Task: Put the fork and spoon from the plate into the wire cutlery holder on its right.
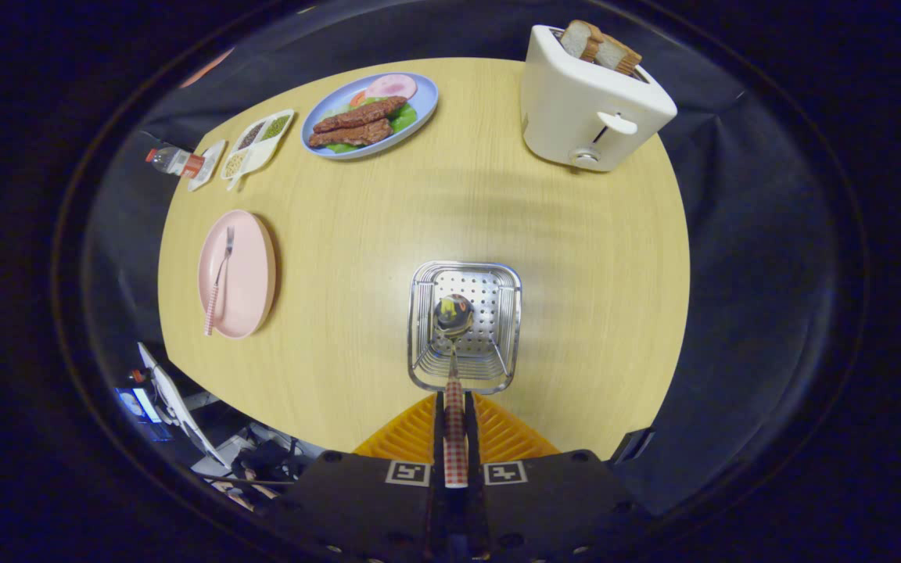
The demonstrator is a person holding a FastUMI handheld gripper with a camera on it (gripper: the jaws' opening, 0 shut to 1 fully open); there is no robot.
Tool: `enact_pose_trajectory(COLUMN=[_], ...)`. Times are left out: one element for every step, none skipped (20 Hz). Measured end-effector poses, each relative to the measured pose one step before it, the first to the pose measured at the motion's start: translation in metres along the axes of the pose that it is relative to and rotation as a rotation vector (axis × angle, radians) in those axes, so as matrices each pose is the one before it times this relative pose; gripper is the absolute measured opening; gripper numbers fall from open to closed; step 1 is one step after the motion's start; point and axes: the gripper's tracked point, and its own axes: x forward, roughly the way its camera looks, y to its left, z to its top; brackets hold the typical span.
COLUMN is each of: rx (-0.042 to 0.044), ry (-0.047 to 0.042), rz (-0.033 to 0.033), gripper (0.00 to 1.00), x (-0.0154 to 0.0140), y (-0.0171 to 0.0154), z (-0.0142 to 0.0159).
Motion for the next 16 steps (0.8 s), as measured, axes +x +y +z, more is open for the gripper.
enact_pose_trajectory(rx=[0.00039, 0.00171, 0.00350, 0.00493, -0.00016, -0.00193, -0.00187, 0.00479, 0.00065, -0.00145, 0.00540, 0.01188, 0.00582, -0.00100, -0.00338, -0.00333], ry=[-0.00147, -0.00911, -0.01553, -0.01892, -0.01633, -0.01397, -0.01379, -0.02043, -0.02965, -0.03916, -0.02900, -0.02438, -0.02237, -0.02480, -0.03105, -0.02379], rz=[-0.00165, -0.00218, -0.00093, 0.00023, 0.00126, 0.00665, 0.00083, 0.00526, 0.00475, 0.00674, 0.00080, 0.00407, 0.00908, -0.00568, -0.00424, -0.00627], gripper=[0.10, 0.10, 0.10, 0.10, 0.11, 0.12, 0.10, 0.09, 0.13, 0.17, 0.29, 0.35, 0.48, 0.62, 0.83, 0.87], x=[0.00065, -0.00043, -0.00022, -0.00107, -0.00140, -0.00078, -0.00157, -0.00147, -0.00249, -0.00190, -0.00128, -0.00117, -0.00061, -0.00042, 0.00045, -0.00007], y=[-0.00039, -0.00027, -0.00055, 0.00063, 0.00073, 0.00273, 0.00134, 0.00227, 0.00379, 0.00460, 0.00451, 0.00537, 0.00766, 0.00496, 0.00495, 0.00633], z=[0.00049, 0.00295, 0.00172, 0.00364, 0.00141, 0.00268, 0.00157, 0.00329, 0.00386, 0.00607, 0.00328, 0.00323, 0.00193, 0.00300, 0.00308, 0.00232])
